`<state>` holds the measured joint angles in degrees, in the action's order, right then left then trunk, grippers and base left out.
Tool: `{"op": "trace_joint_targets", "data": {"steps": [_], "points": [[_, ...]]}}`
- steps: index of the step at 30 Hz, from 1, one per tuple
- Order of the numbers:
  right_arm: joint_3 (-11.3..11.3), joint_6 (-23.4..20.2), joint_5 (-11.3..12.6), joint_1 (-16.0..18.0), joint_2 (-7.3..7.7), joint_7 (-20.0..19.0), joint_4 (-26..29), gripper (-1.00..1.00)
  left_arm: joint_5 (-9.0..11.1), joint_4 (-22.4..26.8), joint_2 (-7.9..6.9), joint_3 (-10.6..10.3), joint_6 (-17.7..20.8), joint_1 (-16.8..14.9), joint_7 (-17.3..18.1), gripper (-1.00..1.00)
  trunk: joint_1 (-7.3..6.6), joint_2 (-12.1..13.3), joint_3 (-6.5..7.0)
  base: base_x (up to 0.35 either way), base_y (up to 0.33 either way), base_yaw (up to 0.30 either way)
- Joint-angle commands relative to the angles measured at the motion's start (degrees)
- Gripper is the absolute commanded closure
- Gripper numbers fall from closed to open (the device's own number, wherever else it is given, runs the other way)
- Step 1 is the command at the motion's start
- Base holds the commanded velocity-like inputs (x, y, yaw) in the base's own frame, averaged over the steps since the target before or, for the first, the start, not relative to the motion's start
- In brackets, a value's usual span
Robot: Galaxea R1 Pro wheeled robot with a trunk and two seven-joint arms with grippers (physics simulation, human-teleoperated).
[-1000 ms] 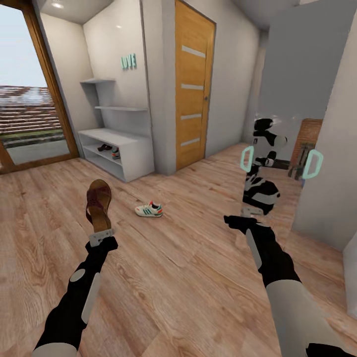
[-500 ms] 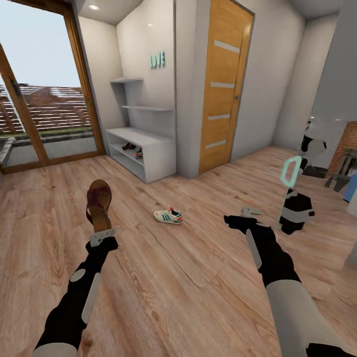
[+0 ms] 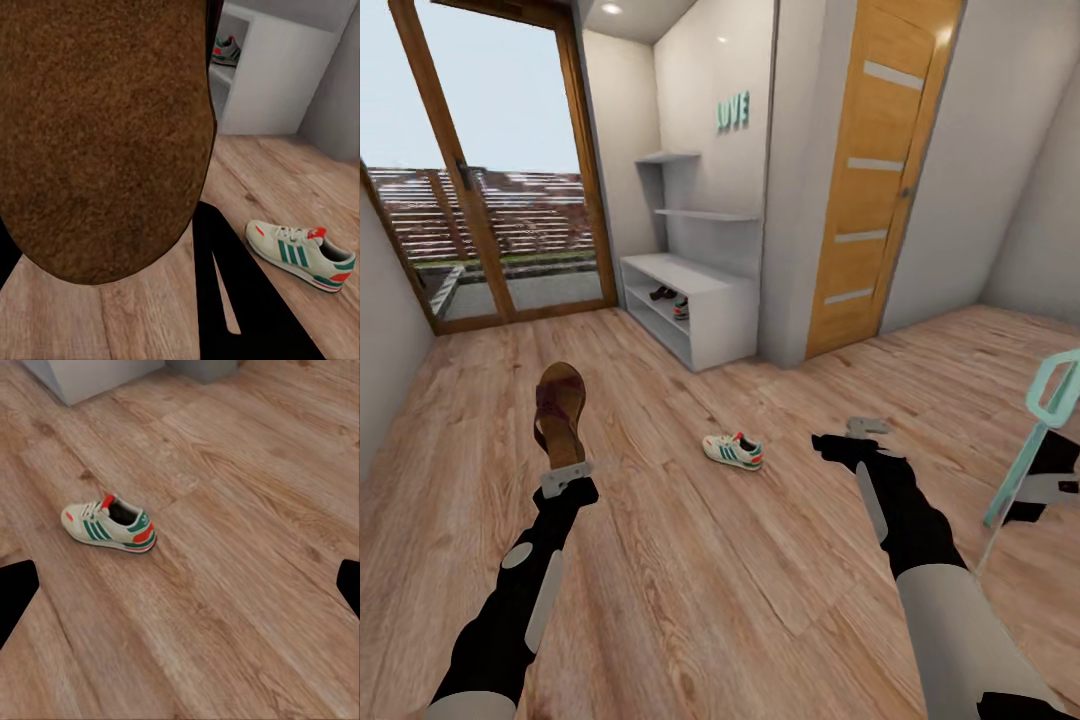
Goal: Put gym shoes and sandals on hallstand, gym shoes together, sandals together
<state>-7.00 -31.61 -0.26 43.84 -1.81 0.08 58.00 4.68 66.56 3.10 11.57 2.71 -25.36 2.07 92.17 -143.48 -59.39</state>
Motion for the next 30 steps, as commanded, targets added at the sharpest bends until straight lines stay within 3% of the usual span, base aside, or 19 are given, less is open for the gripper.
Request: {"op": "trace_joint_targets", "data": {"steps": [1,10,30], "points": [[-0.12,-0.30,-0.01,0.01,-0.03,0.01,0.10,-1.00,0.33,0.06,0.06,0.12,0.28,-0.04,0.21,1.00,0.02,-0.02,-0.10,0.294,-0.125,0.297],[-0.12,-0.30,0.00,0.01,-0.03,0.01,0.10,-1.00,0.33,0.06,0.06,0.12,0.28,-0.04,0.21,1.00,0.02,-0.02,-0.40,0.292,-0.156,0.274],[-0.13,-0.30,-0.01,0.01,-0.03,0.01,0.10,-1.00,0.38,0.06,0.15,0.12,0.28,-0.04,0.21,1.00,0.02,-0.02,-0.43,0.278,-0.212,0.031]]}}
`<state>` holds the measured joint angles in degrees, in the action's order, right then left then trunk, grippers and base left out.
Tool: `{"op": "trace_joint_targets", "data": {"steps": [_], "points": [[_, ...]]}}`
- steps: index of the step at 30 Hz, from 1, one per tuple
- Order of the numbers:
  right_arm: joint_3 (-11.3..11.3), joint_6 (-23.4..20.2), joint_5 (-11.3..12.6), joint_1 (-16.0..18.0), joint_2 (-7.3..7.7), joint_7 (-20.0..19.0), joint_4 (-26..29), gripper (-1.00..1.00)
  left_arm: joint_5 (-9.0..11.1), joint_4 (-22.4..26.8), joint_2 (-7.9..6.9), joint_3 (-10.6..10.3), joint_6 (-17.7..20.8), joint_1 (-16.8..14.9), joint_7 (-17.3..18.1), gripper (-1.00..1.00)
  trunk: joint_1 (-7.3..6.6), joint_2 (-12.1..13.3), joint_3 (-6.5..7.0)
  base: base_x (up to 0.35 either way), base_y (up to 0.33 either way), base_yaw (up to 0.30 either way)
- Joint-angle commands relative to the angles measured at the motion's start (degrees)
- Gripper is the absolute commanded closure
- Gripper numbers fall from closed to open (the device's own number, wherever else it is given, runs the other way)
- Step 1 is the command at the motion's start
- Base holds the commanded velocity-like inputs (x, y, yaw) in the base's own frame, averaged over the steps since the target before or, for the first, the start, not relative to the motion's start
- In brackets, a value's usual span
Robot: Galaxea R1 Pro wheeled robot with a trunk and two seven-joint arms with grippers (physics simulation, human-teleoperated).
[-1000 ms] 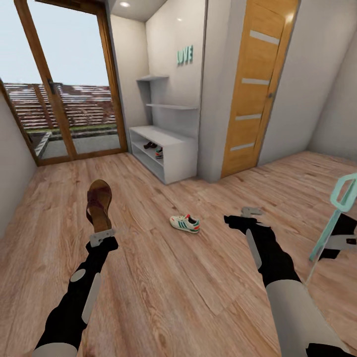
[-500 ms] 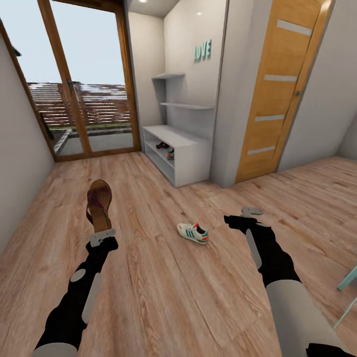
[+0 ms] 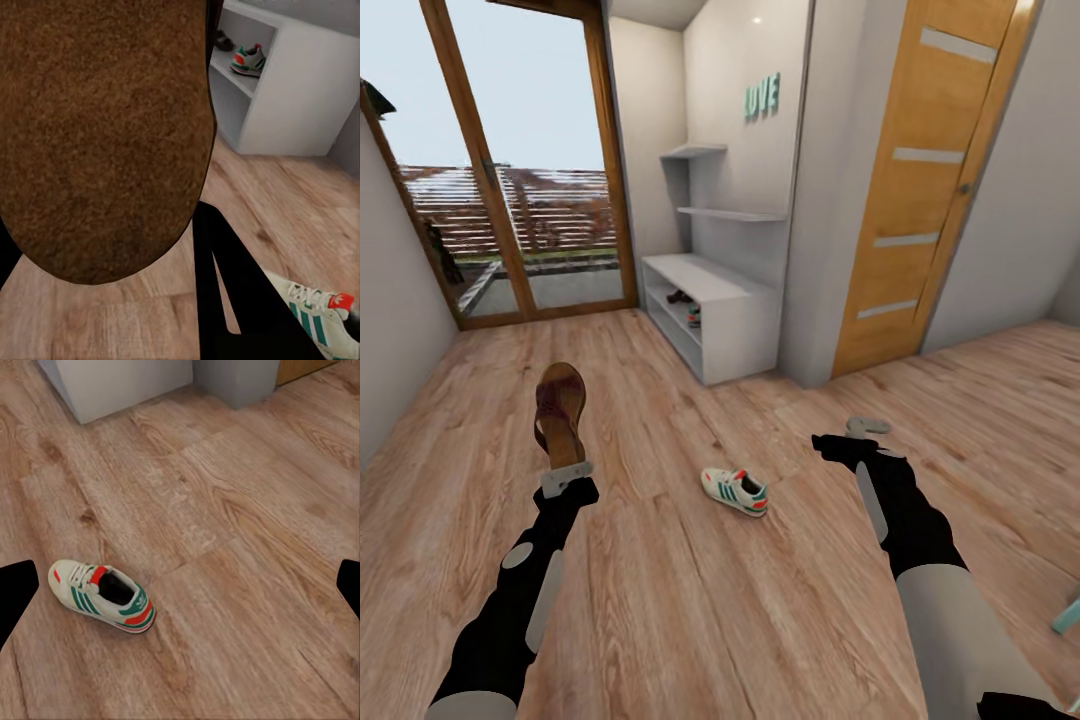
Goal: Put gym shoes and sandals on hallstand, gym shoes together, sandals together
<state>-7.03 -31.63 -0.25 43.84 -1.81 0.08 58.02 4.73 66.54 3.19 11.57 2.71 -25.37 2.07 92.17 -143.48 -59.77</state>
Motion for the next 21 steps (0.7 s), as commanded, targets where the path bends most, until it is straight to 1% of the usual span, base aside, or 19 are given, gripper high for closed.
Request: {"op": "trace_joint_targets", "data": {"steps": [1,3,7,21], "points": [[-0.10,-0.28,-0.02,0.02,-0.04,0.01,0.08,-1.00,0.33,0.08,0.06,0.12,0.28,-0.03,0.21,1.00,0.01,-0.02,-0.06,0.249,-0.218,0.199],[-0.10,-0.28,-0.03,0.02,-0.04,0.01,0.08,-1.00,0.32,0.08,0.06,0.12,0.28,-0.03,0.21,1.00,0.01,-0.02,-0.06,0.179,-0.156,0.239],[-0.09,-0.28,-0.05,0.02,-0.04,0.01,0.08,-1.00,0.30,0.07,0.06,0.12,0.28,-0.03,0.21,1.00,0.01,-0.02,-0.06,0.069,-0.061,0.271],[-0.09,-0.28,-0.01,0.02,-0.04,0.01,0.08,-1.00,0.37,0.01,0.06,0.06,0.30,-0.03,0.22,1.00,0.01,-0.02,-0.06,0.009,-0.006,0.286]]}}
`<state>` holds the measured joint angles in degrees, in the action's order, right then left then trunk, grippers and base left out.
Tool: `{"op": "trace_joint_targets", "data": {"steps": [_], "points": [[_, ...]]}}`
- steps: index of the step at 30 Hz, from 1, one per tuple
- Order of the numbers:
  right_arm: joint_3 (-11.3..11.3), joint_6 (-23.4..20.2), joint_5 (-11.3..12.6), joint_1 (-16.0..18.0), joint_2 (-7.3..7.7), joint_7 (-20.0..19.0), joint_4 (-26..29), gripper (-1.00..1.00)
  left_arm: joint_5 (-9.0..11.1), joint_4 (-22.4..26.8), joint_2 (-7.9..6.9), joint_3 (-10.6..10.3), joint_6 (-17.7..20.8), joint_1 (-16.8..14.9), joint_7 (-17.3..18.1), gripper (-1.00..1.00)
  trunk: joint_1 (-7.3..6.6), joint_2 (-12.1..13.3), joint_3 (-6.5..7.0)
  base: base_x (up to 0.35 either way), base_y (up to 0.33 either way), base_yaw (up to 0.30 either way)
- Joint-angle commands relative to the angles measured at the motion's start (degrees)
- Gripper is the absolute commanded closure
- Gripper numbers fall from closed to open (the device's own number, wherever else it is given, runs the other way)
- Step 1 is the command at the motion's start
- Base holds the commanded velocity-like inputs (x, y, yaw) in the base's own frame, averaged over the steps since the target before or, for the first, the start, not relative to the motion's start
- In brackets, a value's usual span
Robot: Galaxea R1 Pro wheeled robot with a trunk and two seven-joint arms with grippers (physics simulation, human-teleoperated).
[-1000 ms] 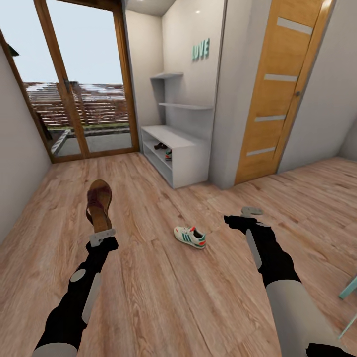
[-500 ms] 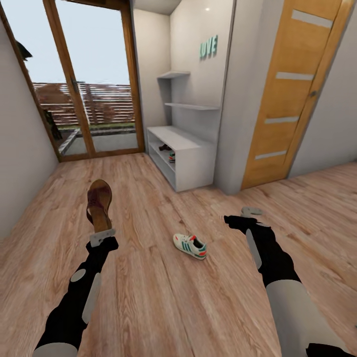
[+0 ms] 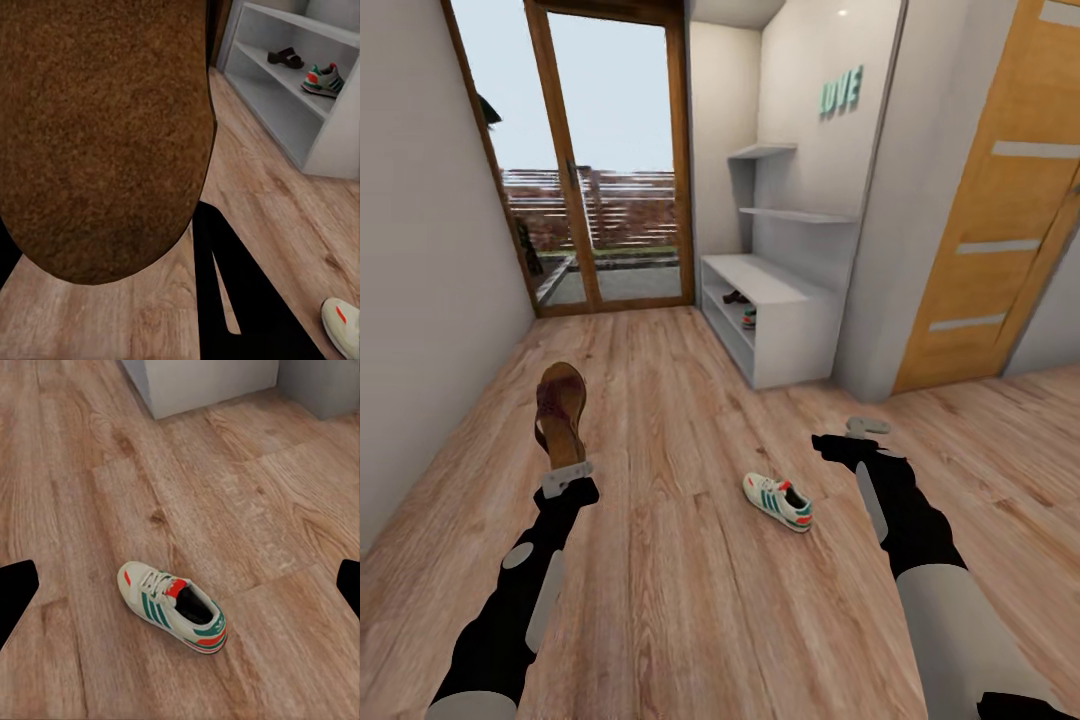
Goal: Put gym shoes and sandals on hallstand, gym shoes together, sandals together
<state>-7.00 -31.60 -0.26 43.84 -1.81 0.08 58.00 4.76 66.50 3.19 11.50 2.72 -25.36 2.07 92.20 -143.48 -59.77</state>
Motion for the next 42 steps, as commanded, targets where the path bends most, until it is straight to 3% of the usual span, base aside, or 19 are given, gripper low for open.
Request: {"op": "trace_joint_targets", "data": {"steps": [1,21,42], "points": [[-0.12,-0.31,-0.01,0.02,-0.04,0.01,0.10,-1.00,0.37,0.05,0.06,0.13,0.28,-0.04,0.21,1.00,-0.01,-0.02,-0.05,0.101,-0.065,0.145],[-0.13,-0.31,-0.02,0.02,-0.04,0.01,0.10,-1.00,0.43,0.04,0.06,0.10,0.27,-0.04,0.22,1.00,-0.01,-0.02,-0.05,0.207,-0.213,0.025],[-0.12,-0.31,-0.06,0.02,-0.04,0.01,0.10,-1.00,0.43,0.04,0.10,0.10,0.27,-0.04,0.25,1.00,-0.01,-0.02,-0.05,0.074,-0.081,0.240]]}}
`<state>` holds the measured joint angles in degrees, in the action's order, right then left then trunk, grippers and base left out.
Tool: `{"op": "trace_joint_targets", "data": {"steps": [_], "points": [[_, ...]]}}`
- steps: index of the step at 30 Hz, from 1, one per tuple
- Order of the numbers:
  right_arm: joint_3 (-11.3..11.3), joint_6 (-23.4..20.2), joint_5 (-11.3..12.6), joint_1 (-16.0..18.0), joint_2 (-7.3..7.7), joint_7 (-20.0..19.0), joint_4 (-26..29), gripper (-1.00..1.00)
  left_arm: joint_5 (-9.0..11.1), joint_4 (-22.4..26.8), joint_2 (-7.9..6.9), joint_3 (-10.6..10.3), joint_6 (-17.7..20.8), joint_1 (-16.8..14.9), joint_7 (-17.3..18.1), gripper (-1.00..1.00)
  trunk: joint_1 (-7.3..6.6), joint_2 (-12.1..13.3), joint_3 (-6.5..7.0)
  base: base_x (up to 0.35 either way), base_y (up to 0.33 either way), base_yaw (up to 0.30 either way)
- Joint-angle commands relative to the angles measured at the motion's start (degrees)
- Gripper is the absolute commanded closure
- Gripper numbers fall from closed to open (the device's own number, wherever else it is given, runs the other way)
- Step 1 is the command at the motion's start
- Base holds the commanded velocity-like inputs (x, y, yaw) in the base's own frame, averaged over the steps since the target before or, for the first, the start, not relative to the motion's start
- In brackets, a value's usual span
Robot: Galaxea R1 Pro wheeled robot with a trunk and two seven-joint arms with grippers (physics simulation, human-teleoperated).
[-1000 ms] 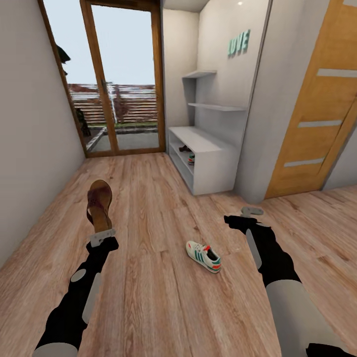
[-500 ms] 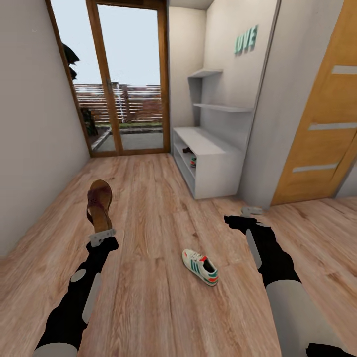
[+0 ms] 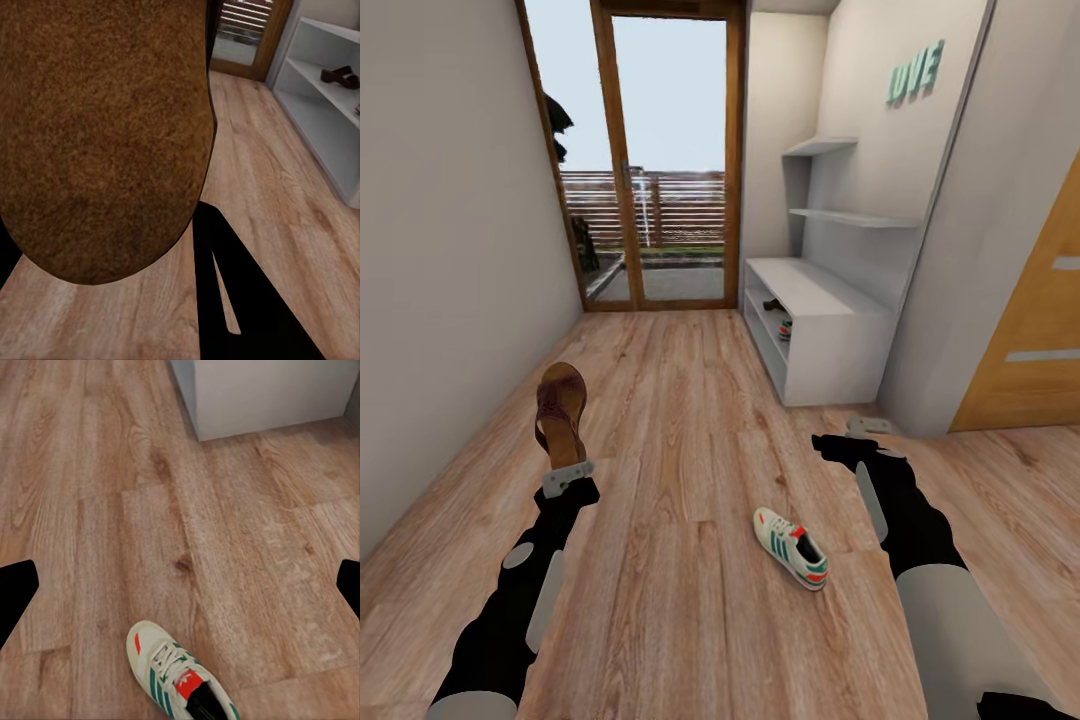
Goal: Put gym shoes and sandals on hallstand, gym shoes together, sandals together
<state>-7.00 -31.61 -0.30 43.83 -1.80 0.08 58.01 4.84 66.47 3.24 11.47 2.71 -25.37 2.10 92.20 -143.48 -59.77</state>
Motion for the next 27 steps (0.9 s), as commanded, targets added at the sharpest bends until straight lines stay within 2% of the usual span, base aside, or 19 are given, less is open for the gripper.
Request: {"op": "trace_joint_targets", "data": {"steps": [1,6,17,27], "points": [[-0.13,-0.29,0.00,0.03,-0.05,0.01,0.08,-1.00,0.35,0.06,0.05,0.13,0.28,-0.03,0.20,1.00,-0.01,-0.02,-0.06,0.006,0.000,0.048],[-0.13,-0.29,0.02,0.03,-0.05,0.01,0.08,-1.00,0.35,0.06,0.08,0.13,0.29,-0.03,0.21,1.00,-0.01,-0.02,-0.06,0.103,-0.056,0.015],[-0.15,-0.29,0.03,0.03,-0.05,0.01,0.08,-1.00,0.35,0.06,0.10,0.13,0.28,-0.03,0.25,1.00,-0.01,-0.02,-0.06,0.189,-0.193,0.001],[-0.19,-0.29,-0.03,0.03,-0.05,0.01,0.08,-1.00,0.38,0.06,0.10,0.14,0.28,-0.03,0.25,1.00,-0.01,-0.02,-0.06,0.028,-0.028,0.000]]}}
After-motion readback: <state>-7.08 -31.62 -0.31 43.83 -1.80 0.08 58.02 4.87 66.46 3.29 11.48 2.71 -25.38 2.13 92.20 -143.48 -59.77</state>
